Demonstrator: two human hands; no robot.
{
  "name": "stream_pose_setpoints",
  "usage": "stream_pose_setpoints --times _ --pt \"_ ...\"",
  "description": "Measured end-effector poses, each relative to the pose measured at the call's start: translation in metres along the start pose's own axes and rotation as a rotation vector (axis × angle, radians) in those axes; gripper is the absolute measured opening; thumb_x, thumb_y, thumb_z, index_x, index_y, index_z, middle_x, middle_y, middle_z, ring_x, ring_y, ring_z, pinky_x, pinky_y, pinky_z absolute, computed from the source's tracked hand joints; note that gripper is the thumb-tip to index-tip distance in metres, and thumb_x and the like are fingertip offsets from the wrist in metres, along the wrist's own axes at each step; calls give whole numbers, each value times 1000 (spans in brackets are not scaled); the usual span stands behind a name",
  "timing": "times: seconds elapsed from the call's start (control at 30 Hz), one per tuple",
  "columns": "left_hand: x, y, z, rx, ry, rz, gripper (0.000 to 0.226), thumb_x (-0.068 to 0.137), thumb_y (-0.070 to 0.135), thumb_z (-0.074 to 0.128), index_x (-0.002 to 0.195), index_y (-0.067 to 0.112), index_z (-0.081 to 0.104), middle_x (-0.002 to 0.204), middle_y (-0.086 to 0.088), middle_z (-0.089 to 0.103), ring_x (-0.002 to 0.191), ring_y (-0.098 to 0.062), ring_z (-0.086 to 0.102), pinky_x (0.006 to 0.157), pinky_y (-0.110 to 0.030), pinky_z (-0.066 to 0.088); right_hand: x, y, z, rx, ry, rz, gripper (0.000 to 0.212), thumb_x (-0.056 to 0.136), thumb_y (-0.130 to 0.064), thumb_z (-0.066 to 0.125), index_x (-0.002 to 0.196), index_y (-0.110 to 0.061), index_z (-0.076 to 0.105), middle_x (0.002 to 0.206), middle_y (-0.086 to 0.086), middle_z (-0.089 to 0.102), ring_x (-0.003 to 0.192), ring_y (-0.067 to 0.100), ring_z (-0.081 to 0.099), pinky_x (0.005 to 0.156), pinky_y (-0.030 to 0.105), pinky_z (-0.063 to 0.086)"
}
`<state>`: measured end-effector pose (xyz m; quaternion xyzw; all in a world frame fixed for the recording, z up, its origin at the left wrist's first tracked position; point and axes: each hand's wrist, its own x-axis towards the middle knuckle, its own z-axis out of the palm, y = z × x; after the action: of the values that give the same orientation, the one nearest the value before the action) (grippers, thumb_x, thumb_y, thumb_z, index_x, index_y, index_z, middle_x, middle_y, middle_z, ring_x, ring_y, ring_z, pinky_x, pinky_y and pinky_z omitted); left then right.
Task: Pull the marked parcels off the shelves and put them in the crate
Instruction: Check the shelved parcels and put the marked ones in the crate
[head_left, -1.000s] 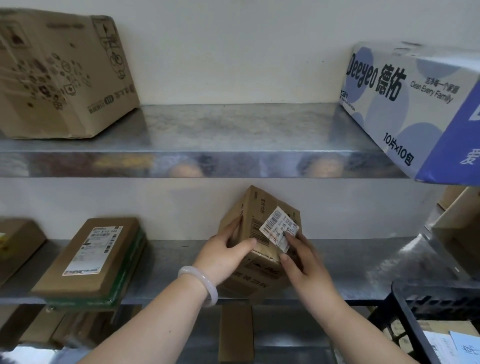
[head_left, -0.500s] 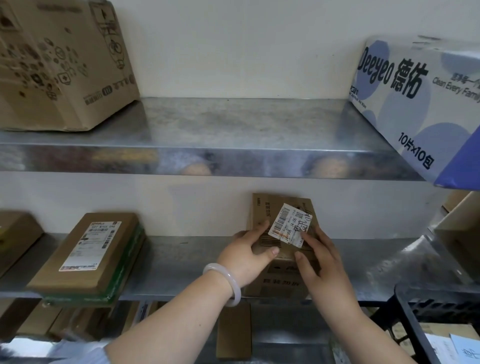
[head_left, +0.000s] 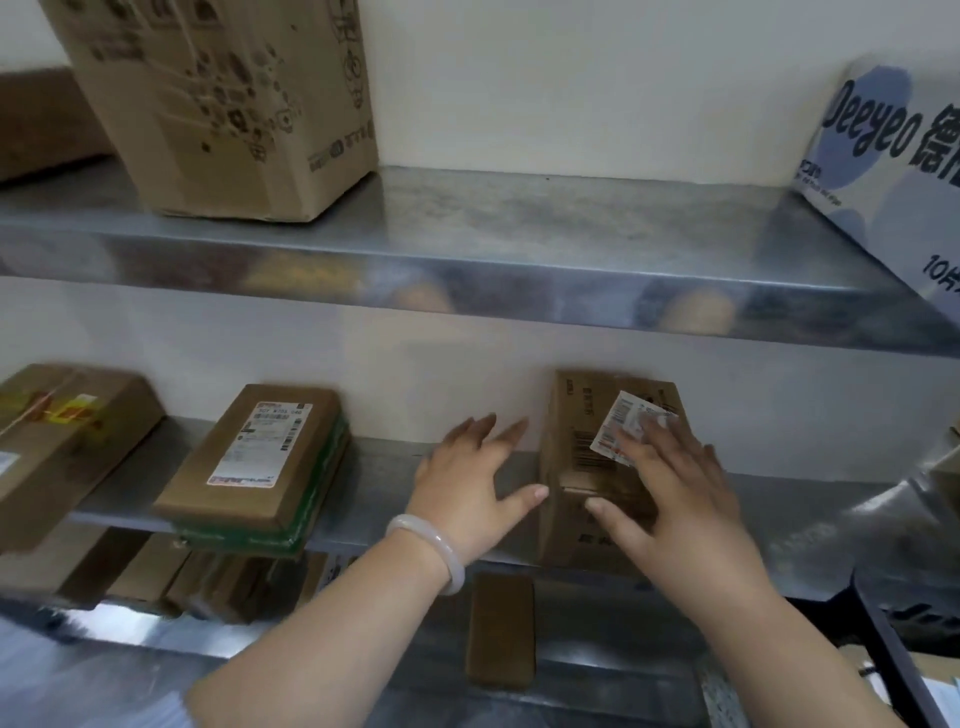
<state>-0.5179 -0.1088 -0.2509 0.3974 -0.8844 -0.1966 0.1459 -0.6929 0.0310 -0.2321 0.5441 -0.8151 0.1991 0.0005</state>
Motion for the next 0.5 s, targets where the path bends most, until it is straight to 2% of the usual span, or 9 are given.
stream_pose_setpoints --times 0.1,0.27,0.33,0.43,0.5 --pt "-29 -39 -26 136 79 35 75 86 71 43 150 50 10 163 9 11 150 -15 2 121 -49 7 -5 -53 14 -37 -61 -186 81 79 -78 34 150 -41 25 160 -4 21 149 18 7 119 43 6" --pt "-96 -130 -73 275 131 -17 82 85 73 41 148 54 -8 164 8 -2 149 -14 -12 118 -46 -7 -6 -156 60 -33 -188 -418 88 74 -83 28 150 -46 0 161 -10 -4 147 9 -14 117 33 -12" --pt "-125 -172 -97 313 176 -74 82 84 73 41 146 55 -10 165 8 0 150 -15 -9 118 -47 -6 -6 -207 80 -24 -202 -490 89 74 -84 26 150 -48 -4 158 -16 -16 142 3 -26 115 31 -18" --pt "-175 -238 -133 364 207 -204 82 83 74 41 150 51 0 165 4 3 151 -18 -4 119 -49 -2 -8 -289 110 -39 -230 -618 90 75 -81 29 151 -45 -6 157 -15 -21 142 5 -29 117 35 -15" --pt "-211 -277 -156 381 223 -286 82 80 75 42 151 49 9 164 1 11 151 -22 6 118 -51 4 -13 -344 131 -36 -270 -687 90 76 -80 31 149 -48 -11 156 -15 -24 141 6 -32 115 35 -18"
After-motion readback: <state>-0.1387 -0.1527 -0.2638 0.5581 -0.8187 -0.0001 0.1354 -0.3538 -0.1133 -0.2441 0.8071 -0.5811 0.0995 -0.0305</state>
